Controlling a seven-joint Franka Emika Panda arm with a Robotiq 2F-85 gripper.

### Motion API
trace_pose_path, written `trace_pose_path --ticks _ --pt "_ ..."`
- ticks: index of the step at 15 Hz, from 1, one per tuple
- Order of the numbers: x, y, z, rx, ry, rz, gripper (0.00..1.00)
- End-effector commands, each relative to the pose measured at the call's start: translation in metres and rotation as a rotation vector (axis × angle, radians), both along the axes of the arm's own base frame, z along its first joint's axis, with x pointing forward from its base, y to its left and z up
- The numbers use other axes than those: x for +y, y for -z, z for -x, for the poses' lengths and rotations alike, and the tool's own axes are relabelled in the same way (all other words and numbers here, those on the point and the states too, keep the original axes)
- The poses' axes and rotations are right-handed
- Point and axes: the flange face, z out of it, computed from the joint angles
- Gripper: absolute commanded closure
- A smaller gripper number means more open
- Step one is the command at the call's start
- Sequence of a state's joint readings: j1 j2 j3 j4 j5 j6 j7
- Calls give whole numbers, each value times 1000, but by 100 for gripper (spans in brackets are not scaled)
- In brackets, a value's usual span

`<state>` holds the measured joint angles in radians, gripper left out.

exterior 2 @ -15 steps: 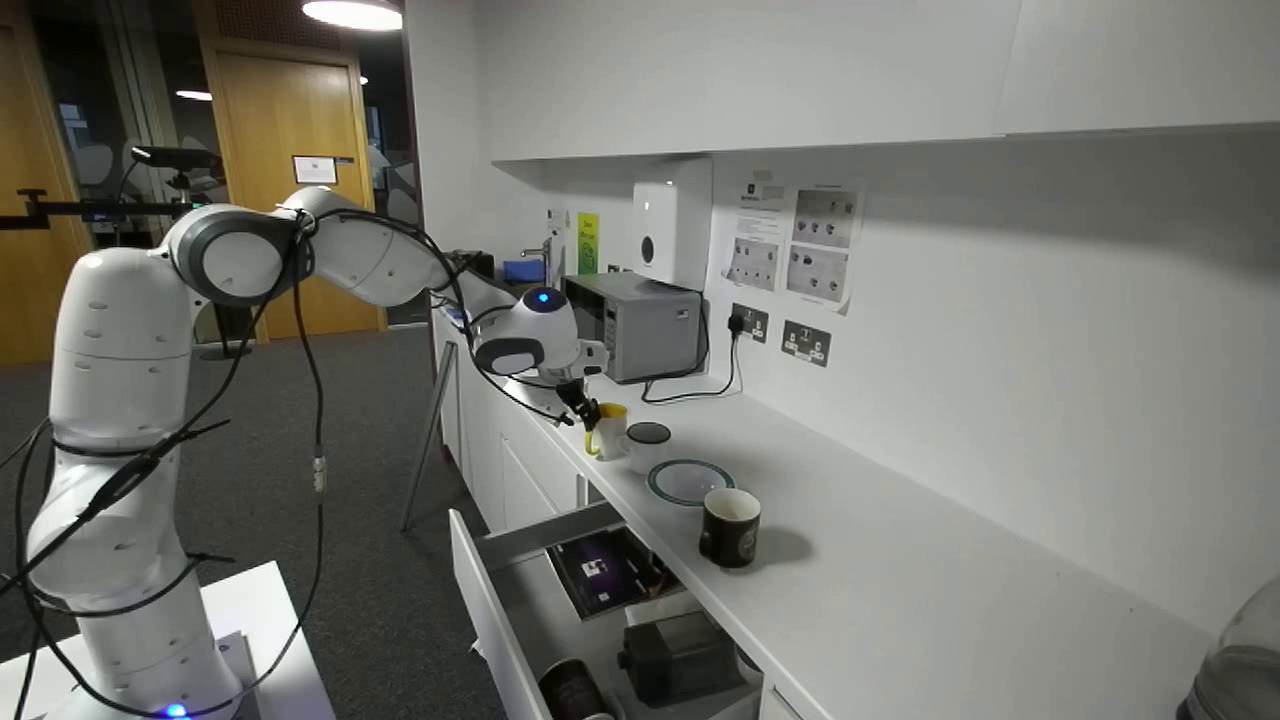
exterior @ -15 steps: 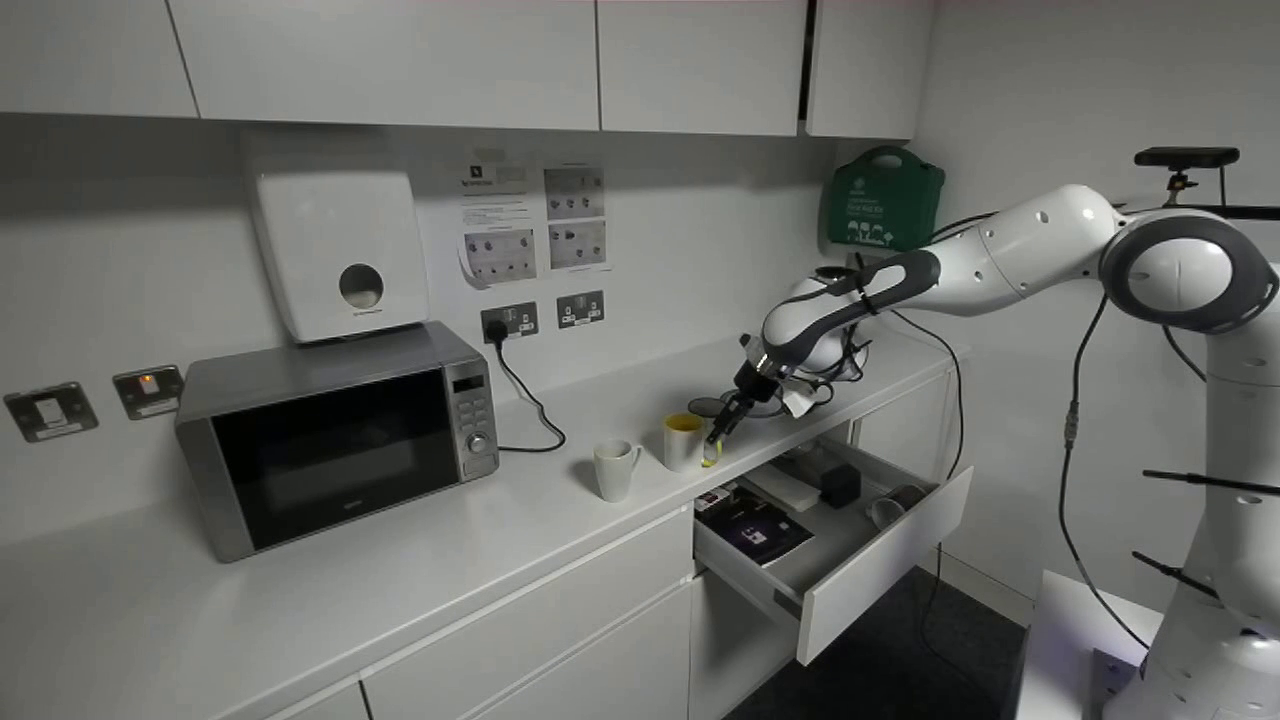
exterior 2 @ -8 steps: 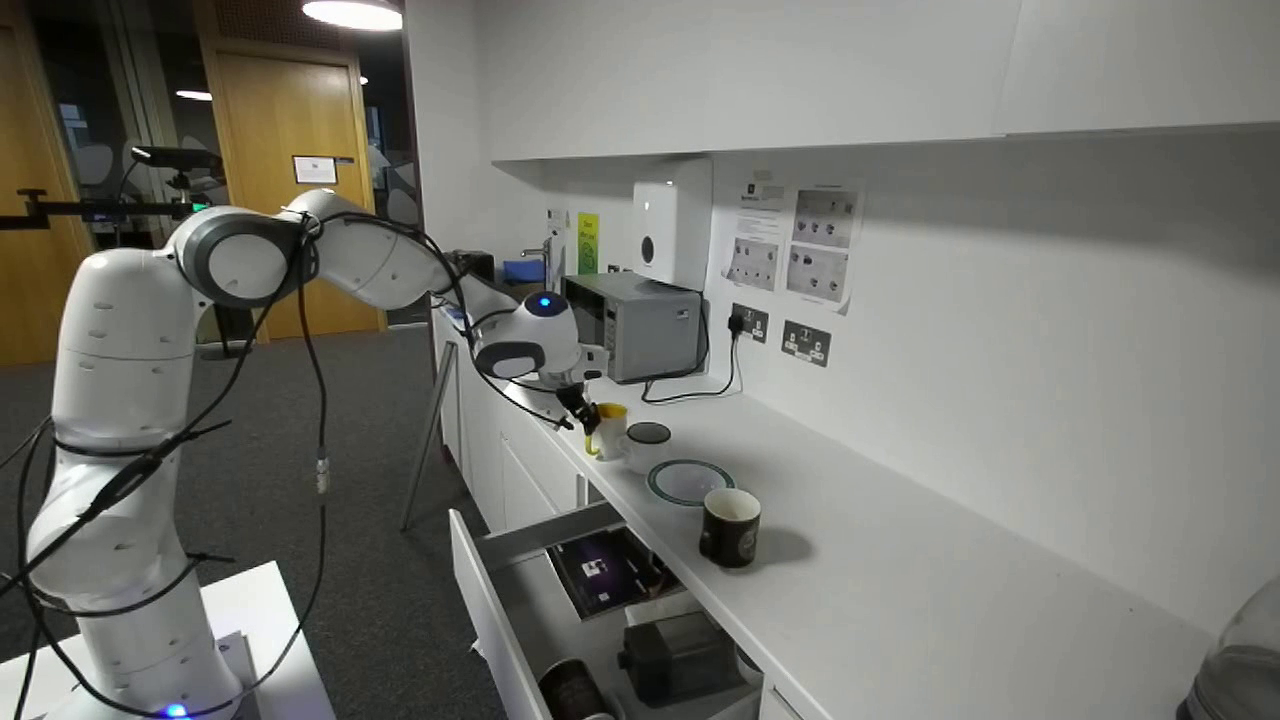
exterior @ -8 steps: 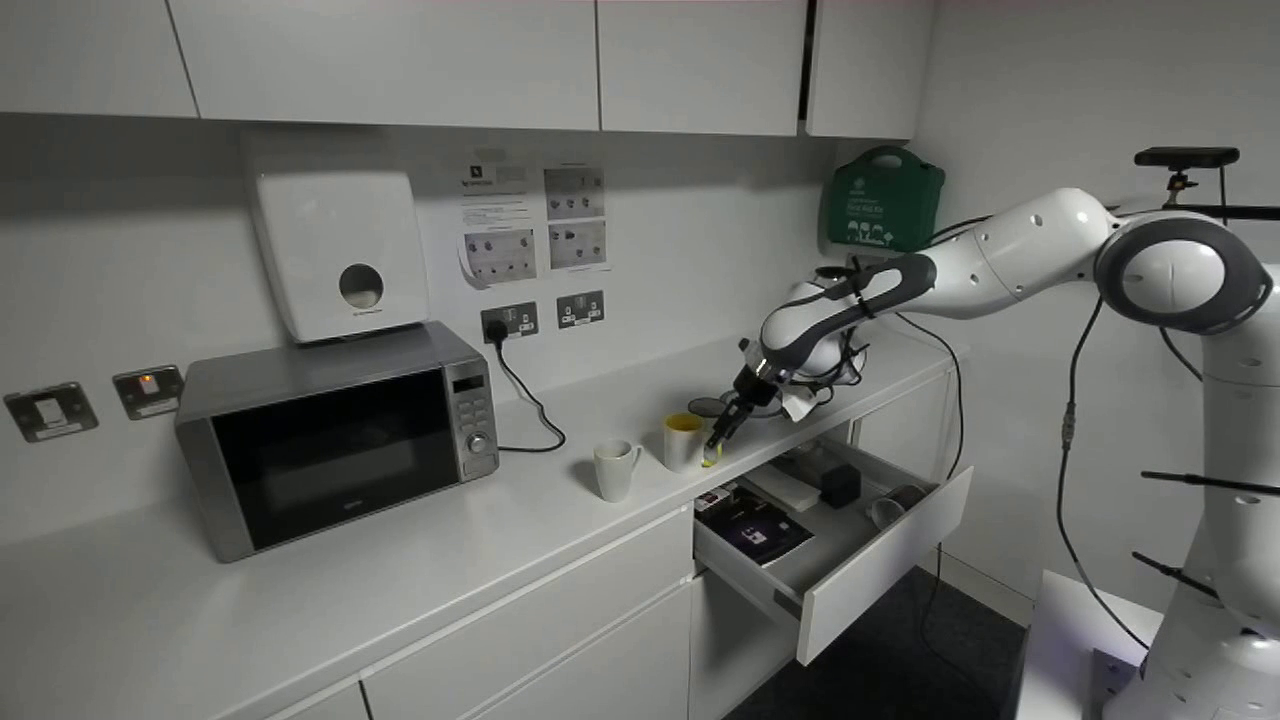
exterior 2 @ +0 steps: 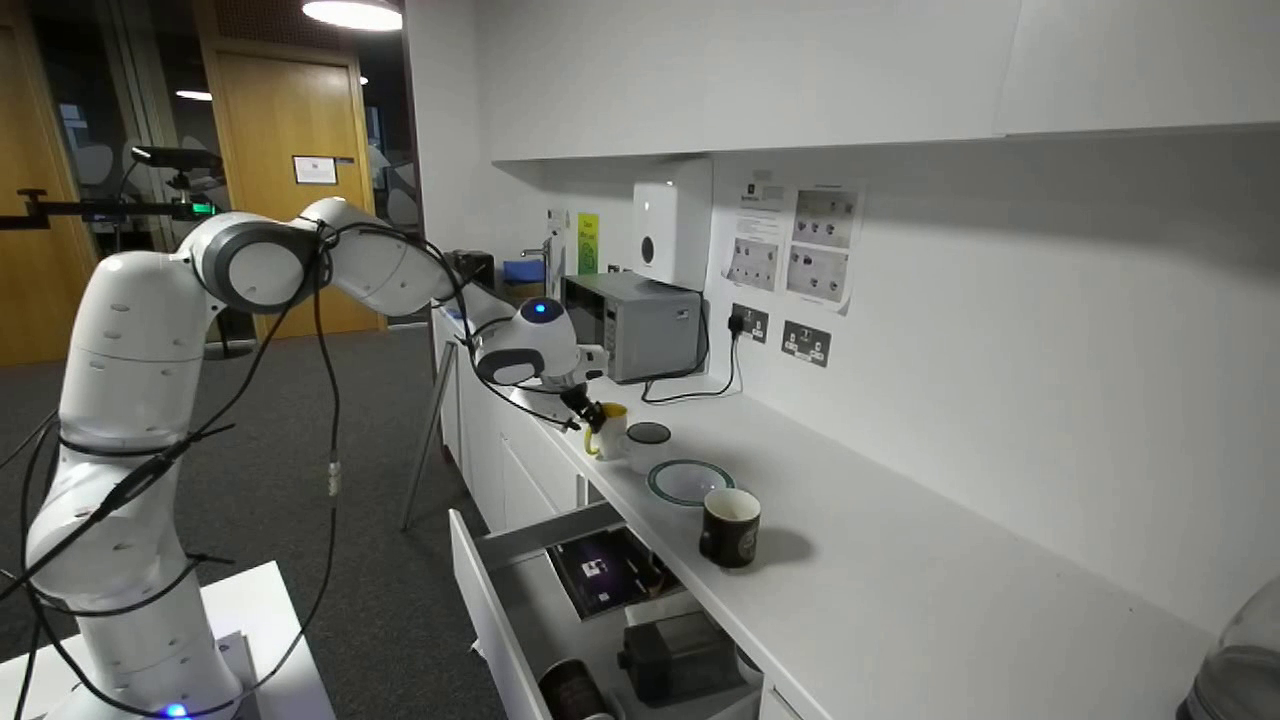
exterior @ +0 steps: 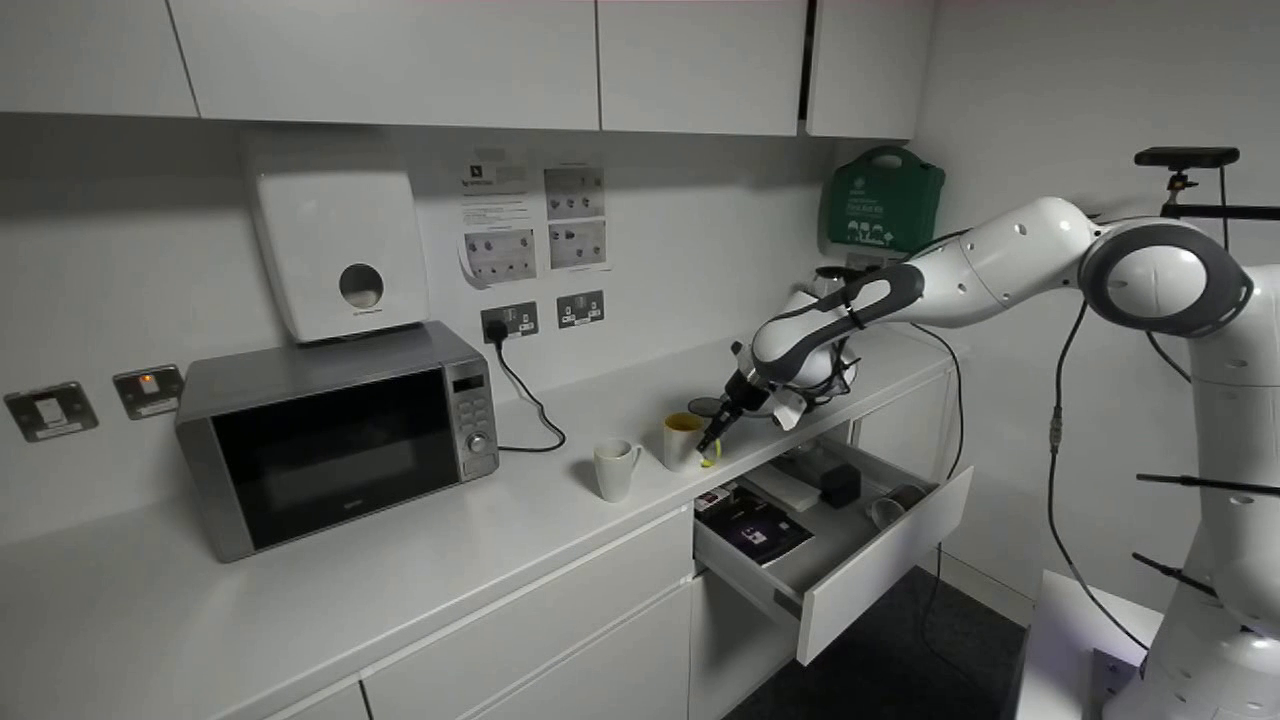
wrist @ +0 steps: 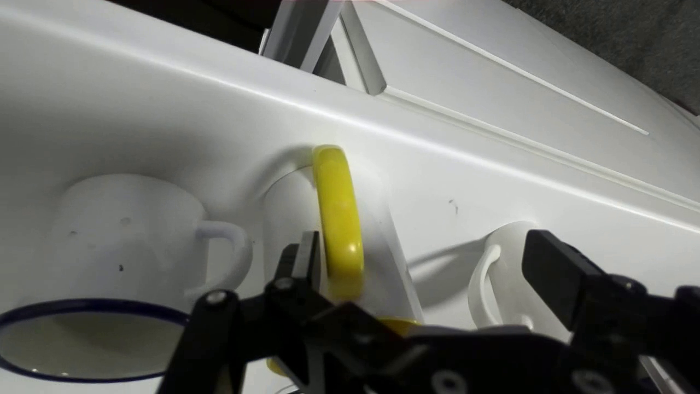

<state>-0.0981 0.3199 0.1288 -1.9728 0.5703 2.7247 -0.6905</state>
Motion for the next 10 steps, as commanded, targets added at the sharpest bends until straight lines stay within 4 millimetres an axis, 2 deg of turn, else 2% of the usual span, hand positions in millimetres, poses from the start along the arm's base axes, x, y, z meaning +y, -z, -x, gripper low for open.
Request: trace_pose_path --ticks 1,3,5,10 --pt "-7 -1 -9 -52 -19 21 0" --pt "-8 1 -9 -46 -19 21 0" --pt "-8 2 -9 -41 -18 19 26" --pt "-11 3 -9 -38 -18 22 64"
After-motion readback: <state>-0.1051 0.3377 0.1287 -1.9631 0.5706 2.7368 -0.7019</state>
